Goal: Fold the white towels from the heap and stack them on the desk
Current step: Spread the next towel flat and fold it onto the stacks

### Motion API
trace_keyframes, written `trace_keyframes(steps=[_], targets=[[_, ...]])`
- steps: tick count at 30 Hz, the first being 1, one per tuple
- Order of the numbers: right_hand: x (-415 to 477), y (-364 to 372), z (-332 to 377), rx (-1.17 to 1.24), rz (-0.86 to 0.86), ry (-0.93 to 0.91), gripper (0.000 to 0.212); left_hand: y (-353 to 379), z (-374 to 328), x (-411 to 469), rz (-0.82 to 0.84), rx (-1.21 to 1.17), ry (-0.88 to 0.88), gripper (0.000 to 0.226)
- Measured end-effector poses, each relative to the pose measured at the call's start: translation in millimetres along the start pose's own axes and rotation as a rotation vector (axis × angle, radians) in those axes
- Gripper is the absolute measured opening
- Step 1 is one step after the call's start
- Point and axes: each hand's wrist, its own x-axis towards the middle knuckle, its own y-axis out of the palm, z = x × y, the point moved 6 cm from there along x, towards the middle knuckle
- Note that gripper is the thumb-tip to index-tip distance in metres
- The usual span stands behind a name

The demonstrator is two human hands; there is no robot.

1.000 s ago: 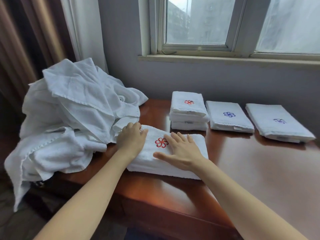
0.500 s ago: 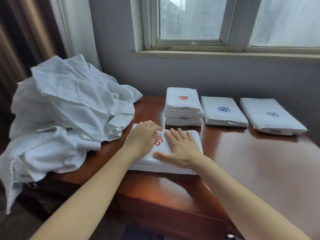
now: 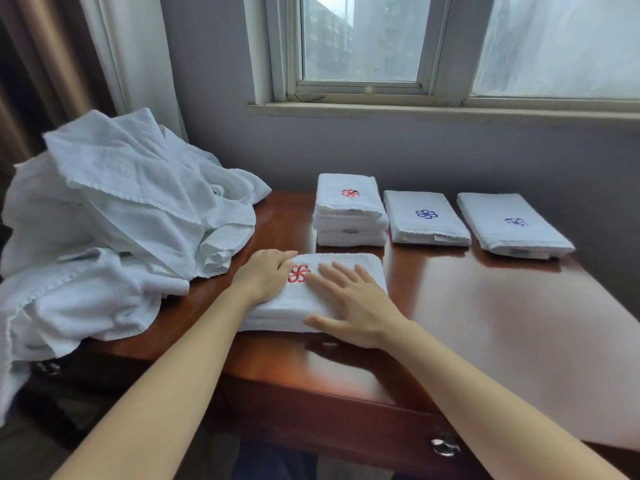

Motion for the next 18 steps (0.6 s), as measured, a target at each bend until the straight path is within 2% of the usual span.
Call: trace_keyframes(steps=[2, 5, 9, 13, 16, 18], targets=[[-14, -1, 4, -0.022, -0.023, -0.093, 0.060, 0, -2, -4, -0.022, 0.020, -0.026, 0.045], [-31, -8, -5, 0.019, -0.040, -0.092, 0.048, 1, -8, -13, -0.057, 0.061, -0.089, 0.047], [-55, -22, -17, 0.102, -0.116, -0.045, 0.047, 10, -25, -33, -0.069, 0.170, -0.234, 0.050], [-81, -43, -20, 0.075, -0.314, -0.052, 0.049, 20, -49, -48, 0.049, 0.357, -0.331, 0.053], [-95, -54, -33, -0.029, -0.403, 0.074, 0.046, 20, -64, -54, 0.112, 0.405, -0.308, 0.056], [-103, -54, -48, -0.052, -0.367, 0.194, 0.044, 19, -73, -57, 0.164, 0.361, -0.269, 0.061]])
